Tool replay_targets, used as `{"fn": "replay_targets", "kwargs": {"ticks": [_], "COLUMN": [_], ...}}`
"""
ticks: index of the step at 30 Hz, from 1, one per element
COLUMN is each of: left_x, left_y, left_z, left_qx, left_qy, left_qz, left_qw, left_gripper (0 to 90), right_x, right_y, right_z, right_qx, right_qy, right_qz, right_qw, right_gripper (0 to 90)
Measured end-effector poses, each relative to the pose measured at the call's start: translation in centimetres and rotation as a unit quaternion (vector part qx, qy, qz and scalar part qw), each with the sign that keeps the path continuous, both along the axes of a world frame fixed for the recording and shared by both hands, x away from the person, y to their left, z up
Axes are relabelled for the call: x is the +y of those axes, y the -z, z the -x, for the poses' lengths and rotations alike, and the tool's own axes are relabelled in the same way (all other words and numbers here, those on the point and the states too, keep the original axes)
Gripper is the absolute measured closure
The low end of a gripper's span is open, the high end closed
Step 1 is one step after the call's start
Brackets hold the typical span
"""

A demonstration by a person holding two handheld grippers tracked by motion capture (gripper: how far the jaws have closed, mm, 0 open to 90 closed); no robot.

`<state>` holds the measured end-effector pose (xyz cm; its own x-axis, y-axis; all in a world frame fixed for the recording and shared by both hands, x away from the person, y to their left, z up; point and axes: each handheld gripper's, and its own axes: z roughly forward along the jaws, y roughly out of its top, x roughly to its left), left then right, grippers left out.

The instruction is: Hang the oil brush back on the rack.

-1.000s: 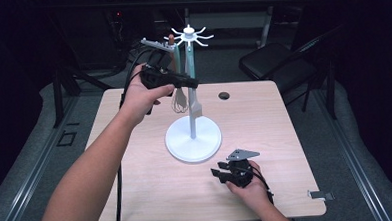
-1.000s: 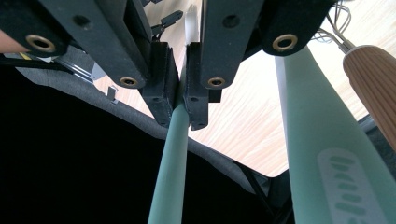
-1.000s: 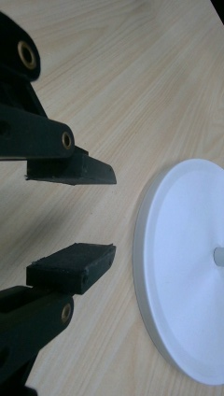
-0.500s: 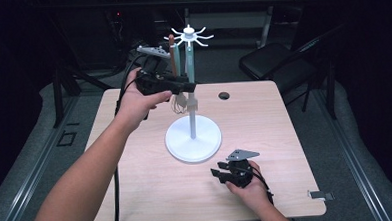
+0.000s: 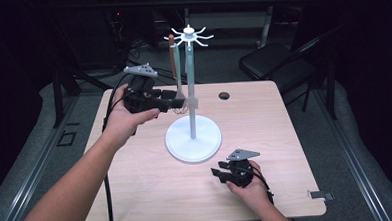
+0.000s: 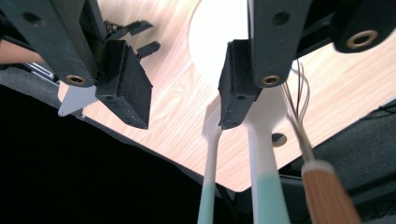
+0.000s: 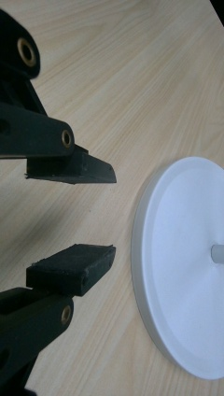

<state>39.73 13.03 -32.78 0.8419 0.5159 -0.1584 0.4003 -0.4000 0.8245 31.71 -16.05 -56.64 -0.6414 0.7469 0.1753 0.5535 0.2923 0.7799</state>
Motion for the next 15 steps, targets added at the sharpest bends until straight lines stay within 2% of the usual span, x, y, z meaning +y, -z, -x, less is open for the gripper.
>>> {"fn": "replay_targets", "kwargs": {"ticks": [4, 7, 13, 15], "left_x": [0.9, 1.6, 3.4, 4.1], "left_y": [2.2, 4.3, 8.7, 10.0], "left_z": [0.6, 1.0, 2.3, 2.8], "left_qx": [0.008, 0.014, 0.028, 0.022], "left_qy": [-0.015, -0.030, -0.053, -0.065], "left_qz": [-0.003, -0.009, -0.008, -0.015], "left_qw": [0.9999, 0.9994, 0.9982, 0.9975], "left_gripper": [49.3, 47.3, 42.8, 41.9], "right_x": [-0.1, -0.1, -0.2, -0.2], "right_y": [-0.1, 0.0, -0.1, -0.1], "right_z": [0.0, 0.0, 0.0, 0.0], "right_qx": [0.000, 0.000, -0.011, -0.015], "right_qy": [-0.001, 0.001, 0.005, 0.009], "right_qz": [0.004, 0.004, 0.009, 0.012], "right_qw": [1.0000, 1.0000, 0.9999, 0.9998], "right_gripper": [57.6, 57.1, 52.6, 51.9]}}
